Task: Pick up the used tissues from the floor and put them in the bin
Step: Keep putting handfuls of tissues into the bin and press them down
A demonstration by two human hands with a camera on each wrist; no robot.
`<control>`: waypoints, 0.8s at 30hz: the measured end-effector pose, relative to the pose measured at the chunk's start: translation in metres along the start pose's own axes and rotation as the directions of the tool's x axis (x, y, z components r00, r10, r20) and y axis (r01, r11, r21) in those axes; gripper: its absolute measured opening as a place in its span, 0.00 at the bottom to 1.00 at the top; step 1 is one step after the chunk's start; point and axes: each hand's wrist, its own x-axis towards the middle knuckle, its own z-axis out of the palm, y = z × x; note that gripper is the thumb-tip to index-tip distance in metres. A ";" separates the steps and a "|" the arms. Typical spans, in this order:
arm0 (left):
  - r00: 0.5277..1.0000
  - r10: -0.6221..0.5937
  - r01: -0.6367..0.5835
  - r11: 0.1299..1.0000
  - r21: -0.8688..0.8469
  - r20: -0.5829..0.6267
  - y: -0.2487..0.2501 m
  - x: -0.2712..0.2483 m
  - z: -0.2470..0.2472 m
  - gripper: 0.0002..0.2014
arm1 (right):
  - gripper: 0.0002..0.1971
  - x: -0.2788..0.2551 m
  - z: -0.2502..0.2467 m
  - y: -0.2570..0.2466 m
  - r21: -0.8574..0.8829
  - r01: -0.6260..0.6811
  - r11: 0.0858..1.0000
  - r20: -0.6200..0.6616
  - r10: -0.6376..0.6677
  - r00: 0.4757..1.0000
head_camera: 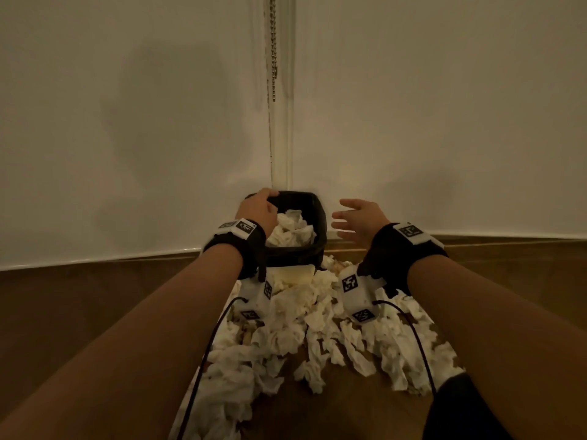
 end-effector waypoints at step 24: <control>0.808 -0.262 -0.096 0.825 0.557 0.528 -0.092 -0.178 0.176 0.19 | 0.19 -0.052 -0.033 0.093 -0.635 -0.058 0.770 0.124 0.176 0.976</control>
